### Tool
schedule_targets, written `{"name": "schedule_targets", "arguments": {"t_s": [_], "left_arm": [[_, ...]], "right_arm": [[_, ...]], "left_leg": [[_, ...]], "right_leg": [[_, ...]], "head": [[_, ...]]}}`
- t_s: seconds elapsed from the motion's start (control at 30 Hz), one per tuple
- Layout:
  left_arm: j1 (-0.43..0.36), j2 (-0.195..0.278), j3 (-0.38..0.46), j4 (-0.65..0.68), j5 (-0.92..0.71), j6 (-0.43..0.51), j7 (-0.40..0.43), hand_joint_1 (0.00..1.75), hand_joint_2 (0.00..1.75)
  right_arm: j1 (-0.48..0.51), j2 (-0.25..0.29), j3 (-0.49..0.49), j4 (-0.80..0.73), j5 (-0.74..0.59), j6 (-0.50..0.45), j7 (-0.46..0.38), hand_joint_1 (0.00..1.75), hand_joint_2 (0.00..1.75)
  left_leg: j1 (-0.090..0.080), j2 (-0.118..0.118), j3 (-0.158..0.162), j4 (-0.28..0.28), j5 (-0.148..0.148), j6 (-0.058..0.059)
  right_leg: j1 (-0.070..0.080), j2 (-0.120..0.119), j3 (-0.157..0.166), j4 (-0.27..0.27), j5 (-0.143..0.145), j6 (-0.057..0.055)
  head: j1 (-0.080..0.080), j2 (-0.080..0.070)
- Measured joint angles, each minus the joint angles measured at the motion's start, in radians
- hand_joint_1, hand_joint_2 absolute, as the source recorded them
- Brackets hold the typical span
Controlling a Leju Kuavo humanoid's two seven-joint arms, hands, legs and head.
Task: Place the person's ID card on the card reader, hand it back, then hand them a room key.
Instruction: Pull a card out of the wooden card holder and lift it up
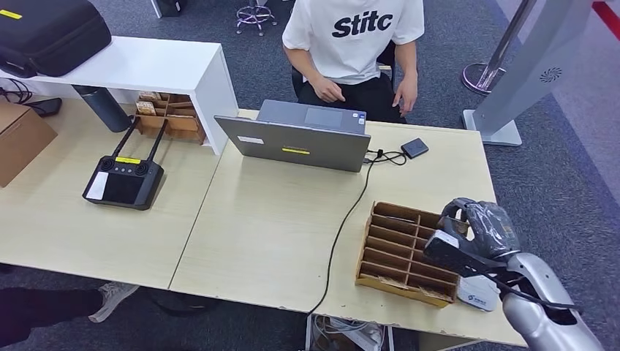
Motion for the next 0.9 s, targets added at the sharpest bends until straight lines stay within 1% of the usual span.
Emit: {"name": "schedule_targets", "arguments": {"t_s": [0.2, 0.37, 0.6, 0.67, 0.73, 0.83, 0.9], "left_arm": [[0.0, 0.002, -0.021, 0.0, 0.006, -0.012, -0.005, 0.0, 1.75], [-0.002, 0.006, -0.037, 0.0, 0.007, -0.017, -0.005, 0.0, 1.75], [-0.005, 0.01, -0.048, 0.0, 0.009, -0.029, -0.005, 0.0, 1.75], [-0.008, 0.013, -0.054, 0.0, 0.008, -0.032, -0.005, 0.0, 1.75], [-0.012, 0.015, -0.062, 0.0, 0.009, -0.027, -0.005, 0.0, 1.75], [-0.022, 0.015, -0.073, 0.0, 0.01, -0.011, -0.006, 0.0, 1.75], [-0.028, 0.015, -0.081, 0.0, 0.006, -0.006, -0.009, 0.0, 1.75]], "right_arm": [[-0.083, 0.015, -0.015, -0.021, 0.009, -0.045, -0.02, 1.64, 1.75], [-0.168, 0.026, -0.031, -0.038, 0.015, -0.06, -0.031, 1.7, 1.75], [-0.247, 0.046, -0.041, -0.055, 0.016, -0.079, -0.059, 1.7, 1.75], [-0.288, 0.063, -0.035, -0.057, 0.015, -0.057, -0.064, 1.69, 1.75], [-0.343, 0.089, -0.016, -0.051, 0.008, -0.004, -0.057, 1.69, 1.75], [-0.441, 0.143, 0.028, -0.011, -0.025, 0.082, -0.033, 1.72, 1.75], [-0.507, 0.183, 0.059, 0.036, -0.039, 0.122, -0.013, 1.75, 1.75]], "left_leg": [[0.0, 0.0, 0.0, 0.0, 0.0, 0.0], [0.0, 0.0, 0.001, 0.0, 0.001, 0.0], [0.0, 0.0, 0.0, 0.0, 0.001, 0.0], [0.0, 0.0, 0.0, 0.0, 0.001, 0.0], [0.0, 0.001, 0.001, 0.0, 0.001, 0.0], [0.0, 0.002, 0.001, 0.0, 0.002, -0.002], [0.0, 0.002, 0.001, 0.0, 0.003, -0.002]], "right_leg": [[0.0, 0.0, 0.0, 0.0, 0.0, 0.0], [0.0, 0.0, 0.0, 0.0, 0.0, 0.0], [0.0, 0.0, 0.0, 0.001, 0.0, 0.0], [0.0, 0.0, 0.0, 0.001, 0.0, -0.001], [0.0, 0.001, 0.0, 0.001, 0.001, -0.001], [0.0, 0.002, 0.0, 0.002, 0.001, -0.002], [0.0, 0.002, 0.0, 0.002, 0.002, -0.002]], "head": [[0.0, 0.0], [0.0, 0.0], [0.0, 0.0], [0.0, 0.0], [0.0, 0.0], [0.0, 0.0], [0.0, 0.0]]}}
